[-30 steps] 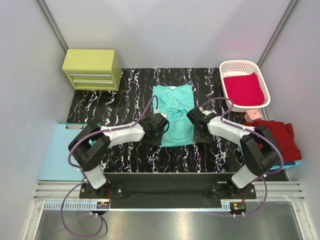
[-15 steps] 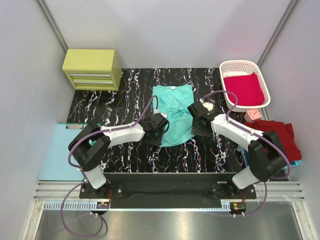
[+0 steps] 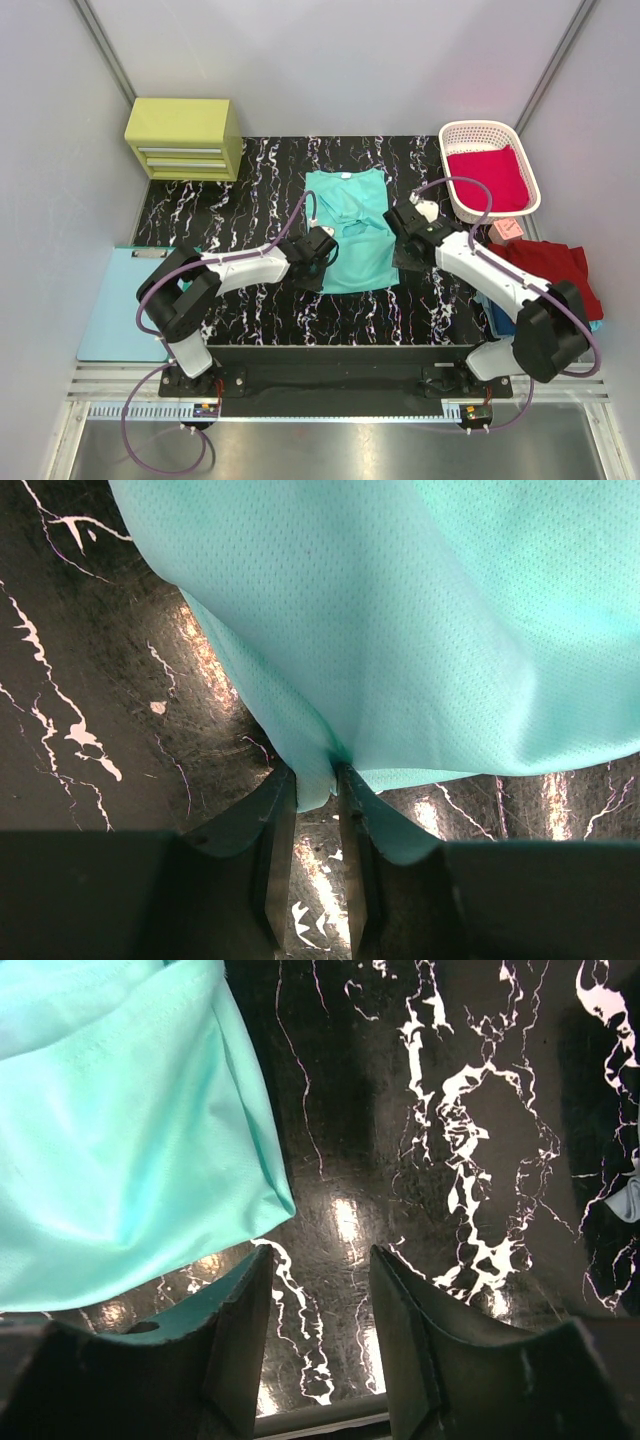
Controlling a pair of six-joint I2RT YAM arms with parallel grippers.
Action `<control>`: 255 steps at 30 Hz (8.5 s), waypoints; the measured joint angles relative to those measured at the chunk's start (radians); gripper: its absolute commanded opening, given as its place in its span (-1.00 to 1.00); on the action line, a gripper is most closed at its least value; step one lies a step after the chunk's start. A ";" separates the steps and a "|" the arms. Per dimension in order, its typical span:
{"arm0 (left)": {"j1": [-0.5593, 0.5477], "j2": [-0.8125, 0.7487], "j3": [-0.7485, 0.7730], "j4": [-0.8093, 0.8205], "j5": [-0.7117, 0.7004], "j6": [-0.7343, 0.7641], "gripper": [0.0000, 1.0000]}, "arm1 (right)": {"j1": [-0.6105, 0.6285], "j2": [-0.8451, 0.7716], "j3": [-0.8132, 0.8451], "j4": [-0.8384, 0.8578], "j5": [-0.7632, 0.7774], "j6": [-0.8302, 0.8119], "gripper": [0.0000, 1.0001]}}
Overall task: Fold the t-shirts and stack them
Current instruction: Grab one side of the 2/3 rectangular tshirt with both arms, then fold the long partially folded tshirt into a neat square
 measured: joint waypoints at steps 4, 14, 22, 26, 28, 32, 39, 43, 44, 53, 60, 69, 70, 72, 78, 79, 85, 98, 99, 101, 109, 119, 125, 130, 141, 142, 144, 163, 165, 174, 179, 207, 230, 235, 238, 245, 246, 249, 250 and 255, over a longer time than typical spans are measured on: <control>0.000 0.002 0.004 -0.007 0.001 0.004 -0.46 | 0.000 0.036 -0.002 0.005 -0.014 0.000 -0.03; 0.000 0.002 0.004 -0.011 0.001 0.004 -0.46 | -0.008 0.156 -0.048 0.087 -0.077 0.012 -0.05; 0.000 0.002 0.004 -0.011 0.001 0.003 -0.47 | -0.017 0.202 -0.049 0.141 -0.106 0.014 -0.07; 0.000 0.002 0.004 -0.011 0.001 0.003 -0.47 | -0.024 0.225 -0.051 0.159 -0.123 0.014 -0.11; 0.000 0.002 0.004 -0.011 0.001 0.003 -0.47 | -0.028 0.232 -0.058 0.163 -0.138 0.015 -0.13; 0.000 0.001 0.004 -0.013 0.000 0.003 -0.47 | -0.030 0.233 -0.083 0.163 -0.164 0.022 -0.21; 0.000 0.001 0.004 -0.016 0.000 0.003 -0.48 | -0.031 0.216 -0.111 0.156 -0.199 0.047 -0.58; 0.000 0.001 0.004 -0.016 0.000 0.003 -0.49 | -0.031 0.201 -0.127 0.154 -0.216 0.059 -0.88; 0.000 0.001 0.004 -0.016 0.000 0.003 -0.49 | -0.031 0.198 -0.131 0.154 -0.220 0.060 -0.95; 0.000 -0.006 0.004 -0.037 0.000 -0.007 -0.05 | -0.031 0.190 -0.139 0.153 -0.223 0.070 -1.00; 0.000 -0.038 0.004 -0.070 0.001 -0.021 -0.18 | -0.031 0.190 -0.139 0.153 -0.222 0.069 -1.00; 0.000 -0.038 0.004 -0.077 0.008 -0.028 -0.40 | -0.031 0.188 -0.140 0.153 -0.222 0.069 -1.00; 0.000 -0.038 0.004 -0.076 0.008 -0.028 -0.41 | -0.031 0.188 -0.140 0.153 -0.222 0.069 -1.00; 0.000 -0.036 0.004 -0.076 0.008 -0.028 -0.42 | -0.031 0.188 -0.140 0.152 -0.222 0.069 -1.00; 0.000 -0.007 0.003 -0.069 0.011 -0.027 -0.43 | -0.031 0.188 -0.140 0.150 -0.222 0.069 -1.00; 0.000 -0.007 0.003 -0.067 0.012 -0.028 -0.43 | -0.031 0.188 -0.140 0.150 -0.222 0.069 -1.00; 0.000 -0.002 0.003 -0.047 0.021 -0.027 -0.79 | -0.031 0.188 -0.140 0.146 -0.221 0.069 -1.00; -0.002 -0.082 -0.021 -0.087 0.026 -0.031 -1.00 | -0.019 0.117 -0.159 0.071 -0.217 0.079 -1.00; -0.003 -0.116 -0.028 -0.101 0.026 -0.035 -1.00 | -0.011 0.096 -0.159 0.058 -0.214 0.083 -1.00; -0.005 -0.189 -0.033 -0.127 0.023 -0.044 -1.00 | 0.009 0.049 -0.159 0.032 -0.211 0.095 -1.00; -0.006 -0.386 -0.016 -0.201 -0.012 -0.069 -1.00 | 0.030 -0.064 -0.099 -0.067 -0.183 0.123 -1.00; -0.006 -0.377 0.077 -0.259 -0.055 -0.068 -1.00 | 0.030 -0.058 0.021 -0.124 -0.113 0.122 -1.00; -0.002 -0.307 0.127 -0.263 -0.085 -0.059 -1.00 | 0.030 0.045 0.114 -0.126 -0.070 0.101 -1.00; 0.026 -0.259 0.171 -0.272 -0.097 -0.042 -1.00 | 0.029 0.142 0.208 -0.119 -0.032 0.071 -1.00; 0.159 -0.195 0.306 -0.267 -0.114 0.019 -1.00 | -0.038 0.262 0.430 -0.095 0.031 0.007 -1.00; 0.173 -0.183 0.322 -0.264 -0.115 0.026 -1.00 | -0.047 0.278 0.454 -0.090 0.040 0.000 -1.00; 0.196 -0.151 0.362 -0.259 -0.116 0.040 -1.00 | -0.059 0.307 0.485 -0.076 0.048 -0.010 -1.00; 0.307 0.232 0.774 -0.260 -0.122 0.100 -1.00 | -0.116 0.713 0.951 -0.056 0.128 -0.090 -1.00; 0.318 0.265 0.825 -0.258 -0.118 0.105 -1.00 | -0.120 0.748 1.010 -0.057 0.130 -0.096 -1.00; 0.372 0.437 1.020 -0.254 -0.069 0.120 -1.00 | -0.143 0.956 1.250 -0.052 0.143 -0.135 -1.00; 0.404 0.478 1.015 -0.258 -0.045 0.113 -1.00 | -0.159 0.999 1.261 -0.059 0.141 -0.138 -1.00; 0.426 0.565 1.059 -0.199 0.012 0.112 -0.15 | -0.170 1.036 1.260 0.023 0.009 -0.221 -0.43; 0.336 0.573 0.818 -0.116 0.163 0.069 -0.36 | -0.106 0.935 0.880 0.174 -0.143 -0.164 -0.58; 0.328 0.521 0.716 -0.045 0.174 0.055 -0.42 | -0.097 0.858 0.752 0.212 -0.143 -0.136 -0.56; 0.309 0.473 0.636 -0.020 0.175 0.050 -0.43 | -0.085 0.826 0.702 0.215 -0.142 -0.121 -0.56; 0.245 0.345 0.451 -0.018 0.175 0.040 -0.46 | -0.043 0.737 0.574 0.184 -0.143 -0.085 -0.56; 0.236 0.328 0.426 -0.020 0.175 0.039 -0.46 | -0.033 0.719 0.551 0.172 -0.142 -0.078 -0.57; 0.211 0.280 0.363 -0.031 0.178 0.036 -0.49 | 0.001 0.666 0.477 0.146 -0.144 -0.053 -0.59; 0.202 0.262 0.341 -0.037 0.180 0.035 -0.49 | 0.014 0.647 0.451 0.138 -0.145 -0.043 -0.60; 0.153 0.163 0.214 -0.058 0.202 0.030 -0.52 | 0.093 0.537 0.301 0.092 -0.165 0.013 -0.60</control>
